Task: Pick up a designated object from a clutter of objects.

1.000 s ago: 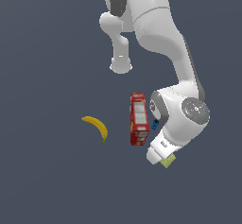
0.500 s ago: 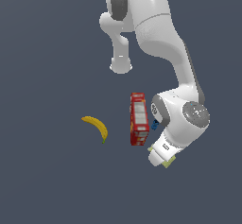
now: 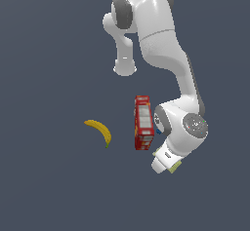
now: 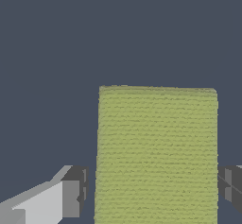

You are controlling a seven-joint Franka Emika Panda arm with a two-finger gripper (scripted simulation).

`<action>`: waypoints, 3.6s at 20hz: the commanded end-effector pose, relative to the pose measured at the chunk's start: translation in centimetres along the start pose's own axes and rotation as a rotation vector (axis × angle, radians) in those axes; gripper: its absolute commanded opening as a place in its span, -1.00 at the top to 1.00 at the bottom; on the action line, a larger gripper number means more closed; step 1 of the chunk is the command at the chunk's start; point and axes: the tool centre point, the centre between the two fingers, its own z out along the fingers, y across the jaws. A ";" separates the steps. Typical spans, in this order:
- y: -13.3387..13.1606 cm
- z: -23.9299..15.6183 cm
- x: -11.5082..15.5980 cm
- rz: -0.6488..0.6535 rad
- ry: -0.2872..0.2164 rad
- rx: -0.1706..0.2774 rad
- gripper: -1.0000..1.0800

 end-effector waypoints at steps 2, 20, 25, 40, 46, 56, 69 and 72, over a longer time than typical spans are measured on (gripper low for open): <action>0.0 0.9 0.1 0.000 0.001 -0.001 -0.92; 0.0 0.6 0.0 0.000 0.000 -0.001 1.00; -0.3 -0.9 -0.3 0.000 0.000 -0.001 1.00; -3.3 -12.5 -3.0 -0.001 0.000 -0.002 1.00; -5.0 -19.2 -4.5 -0.001 0.000 -0.003 1.00; -7.7 -30.1 -6.7 -0.002 0.001 -0.001 1.00; -9.2 -37.3 -7.8 -0.001 0.001 0.000 1.00; -9.2 -37.5 -7.8 -0.001 0.001 0.000 1.00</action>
